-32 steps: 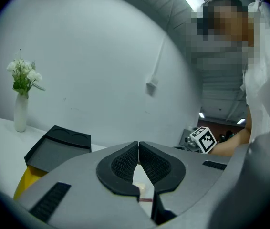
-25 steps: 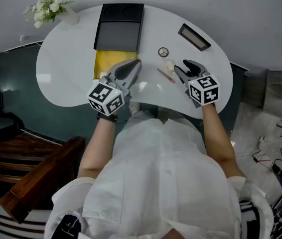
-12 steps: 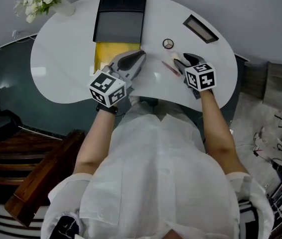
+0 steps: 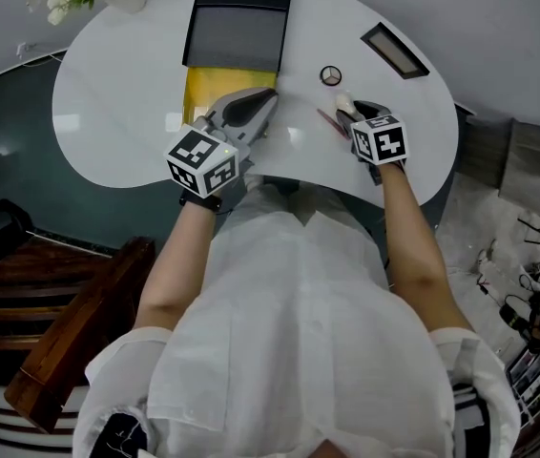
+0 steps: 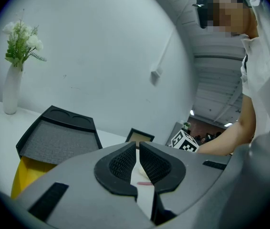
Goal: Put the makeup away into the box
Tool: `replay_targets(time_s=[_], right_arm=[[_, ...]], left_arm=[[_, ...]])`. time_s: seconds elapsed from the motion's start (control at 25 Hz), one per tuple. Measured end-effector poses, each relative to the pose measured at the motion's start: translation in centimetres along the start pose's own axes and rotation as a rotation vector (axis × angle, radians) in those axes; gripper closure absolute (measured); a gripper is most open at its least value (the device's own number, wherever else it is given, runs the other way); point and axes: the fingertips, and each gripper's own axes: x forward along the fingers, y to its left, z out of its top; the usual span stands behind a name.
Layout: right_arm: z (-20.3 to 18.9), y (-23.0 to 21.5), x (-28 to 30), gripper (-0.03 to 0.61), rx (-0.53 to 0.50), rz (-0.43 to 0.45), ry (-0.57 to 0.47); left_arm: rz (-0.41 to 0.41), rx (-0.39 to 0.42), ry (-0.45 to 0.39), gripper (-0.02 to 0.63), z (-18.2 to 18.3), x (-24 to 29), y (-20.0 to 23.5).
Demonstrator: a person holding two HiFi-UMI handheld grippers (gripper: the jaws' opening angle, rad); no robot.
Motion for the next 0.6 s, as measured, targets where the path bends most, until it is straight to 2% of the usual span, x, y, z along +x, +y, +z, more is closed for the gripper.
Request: replay_targets(time_s=[0.32, 0.6], right_arm=[[0.1, 0.1, -0.1, 0.417, -0.034, -0.028, 0.019], [1.9, 0.8, -1.1, 0.426, -0.078, -0.049, -0.002]], left_arm=[[0.006, -0.010, -0.022, 0.594, 0.3, -1.1, 0.7], [0.025, -0.018, -0.049, 0.595, 0.7, -2.4, 1.5]])
